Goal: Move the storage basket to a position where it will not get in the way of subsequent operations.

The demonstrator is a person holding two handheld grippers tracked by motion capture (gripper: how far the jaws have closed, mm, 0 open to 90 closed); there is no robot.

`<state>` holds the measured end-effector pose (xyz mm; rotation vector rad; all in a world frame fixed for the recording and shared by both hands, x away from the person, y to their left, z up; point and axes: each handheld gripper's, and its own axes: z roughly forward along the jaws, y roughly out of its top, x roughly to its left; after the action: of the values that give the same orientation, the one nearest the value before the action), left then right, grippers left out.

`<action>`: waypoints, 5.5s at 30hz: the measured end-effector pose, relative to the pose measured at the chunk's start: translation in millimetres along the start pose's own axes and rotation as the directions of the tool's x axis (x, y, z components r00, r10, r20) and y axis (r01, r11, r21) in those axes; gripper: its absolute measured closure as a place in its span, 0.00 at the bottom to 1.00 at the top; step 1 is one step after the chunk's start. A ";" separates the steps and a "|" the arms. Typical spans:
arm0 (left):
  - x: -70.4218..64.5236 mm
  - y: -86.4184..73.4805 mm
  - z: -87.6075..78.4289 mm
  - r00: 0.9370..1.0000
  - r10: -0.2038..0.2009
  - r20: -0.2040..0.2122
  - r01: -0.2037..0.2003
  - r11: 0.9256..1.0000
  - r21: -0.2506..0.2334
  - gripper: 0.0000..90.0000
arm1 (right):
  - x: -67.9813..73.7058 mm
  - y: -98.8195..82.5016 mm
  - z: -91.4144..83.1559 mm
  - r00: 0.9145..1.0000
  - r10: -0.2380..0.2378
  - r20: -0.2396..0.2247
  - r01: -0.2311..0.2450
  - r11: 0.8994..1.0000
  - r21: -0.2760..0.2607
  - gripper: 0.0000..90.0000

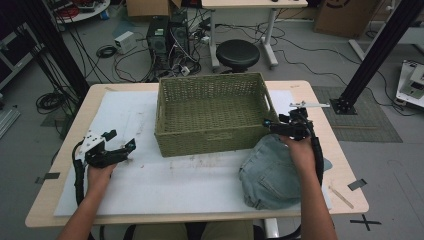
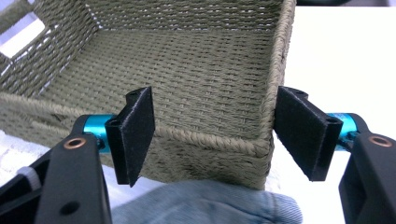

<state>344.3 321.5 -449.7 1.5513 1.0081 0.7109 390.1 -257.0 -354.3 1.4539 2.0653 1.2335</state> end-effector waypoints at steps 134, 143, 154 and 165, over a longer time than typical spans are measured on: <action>-22.8 28.3 7.0 0.970 -0.052 0.238 0.059 0.998 -0.022 0.10 | 73.7 89.5 147.9 0.905 -0.307 -0.294 0.345 0.935 0.085 0.55; -9.4 30.5 11.3 0.942 -0.100 0.319 0.111 0.994 -0.018 0.10 | 71.3 63.7 112.6 0.903 -0.268 -0.336 0.308 0.949 0.072 0.55; -0.8 34.4 -0.4 0.939 -0.100 0.328 0.117 0.993 -0.034 0.11 | 72.8 43.9 87.7 0.878 -0.249 -0.408 0.297 0.953 0.059 0.54; -6.1 50.6 -28.9 0.985 -0.080 0.156 0.079 0.997 0.013 0.15 | 94.0 24.3 68.7 0.865 -0.287 -0.412 0.322 0.946 0.018 0.54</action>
<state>328.3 327.5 -393.6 1.5383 0.9505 0.5226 411.5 -139.9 -355.1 0.8965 2.5261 1.4137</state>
